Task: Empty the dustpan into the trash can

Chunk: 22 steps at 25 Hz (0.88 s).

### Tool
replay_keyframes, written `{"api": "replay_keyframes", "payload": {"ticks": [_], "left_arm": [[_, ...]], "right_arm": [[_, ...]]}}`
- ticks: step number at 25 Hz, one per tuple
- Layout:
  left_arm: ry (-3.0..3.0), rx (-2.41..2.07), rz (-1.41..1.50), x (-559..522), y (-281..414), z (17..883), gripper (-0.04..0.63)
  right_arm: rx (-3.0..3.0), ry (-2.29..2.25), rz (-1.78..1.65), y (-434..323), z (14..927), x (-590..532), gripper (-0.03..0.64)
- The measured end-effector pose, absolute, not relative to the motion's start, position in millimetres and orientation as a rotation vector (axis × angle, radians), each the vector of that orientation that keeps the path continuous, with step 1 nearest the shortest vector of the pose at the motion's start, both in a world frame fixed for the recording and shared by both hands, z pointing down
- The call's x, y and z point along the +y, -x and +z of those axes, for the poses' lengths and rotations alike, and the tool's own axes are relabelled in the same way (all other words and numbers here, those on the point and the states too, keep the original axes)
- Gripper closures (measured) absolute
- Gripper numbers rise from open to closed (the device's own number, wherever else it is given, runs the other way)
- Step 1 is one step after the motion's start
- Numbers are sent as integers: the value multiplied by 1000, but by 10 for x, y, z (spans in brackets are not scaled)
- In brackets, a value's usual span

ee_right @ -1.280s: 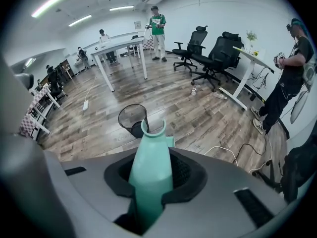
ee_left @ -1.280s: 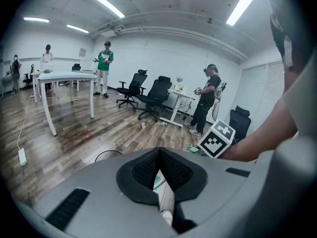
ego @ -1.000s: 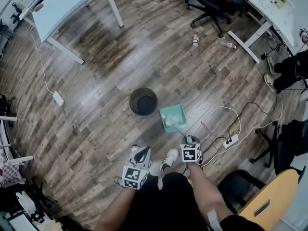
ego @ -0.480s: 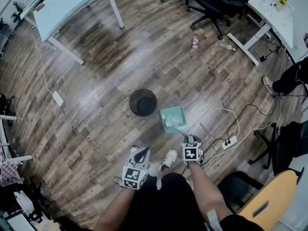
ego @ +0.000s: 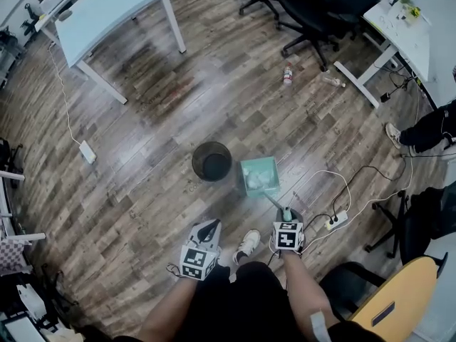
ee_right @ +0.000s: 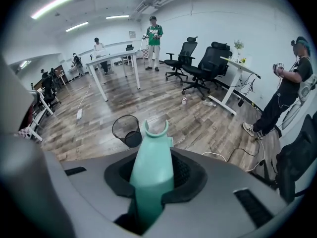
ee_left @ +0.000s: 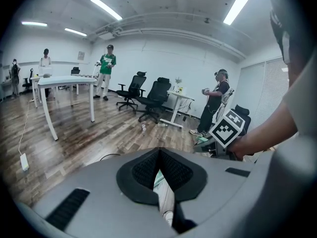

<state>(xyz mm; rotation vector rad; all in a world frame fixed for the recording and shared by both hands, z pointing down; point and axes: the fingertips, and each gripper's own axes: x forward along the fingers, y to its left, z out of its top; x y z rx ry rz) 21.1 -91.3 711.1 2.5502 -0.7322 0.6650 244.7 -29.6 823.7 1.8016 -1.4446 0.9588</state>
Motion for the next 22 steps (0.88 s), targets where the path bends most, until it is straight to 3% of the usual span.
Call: {"api": "replay_keyframes", "payload": {"ticks": [22], "left_arm": [[-2522,-947,494,-1269,-12,6549,583]], "right_arm": [[-1644,-1925,717,-2515,6975,-432,518]]}}
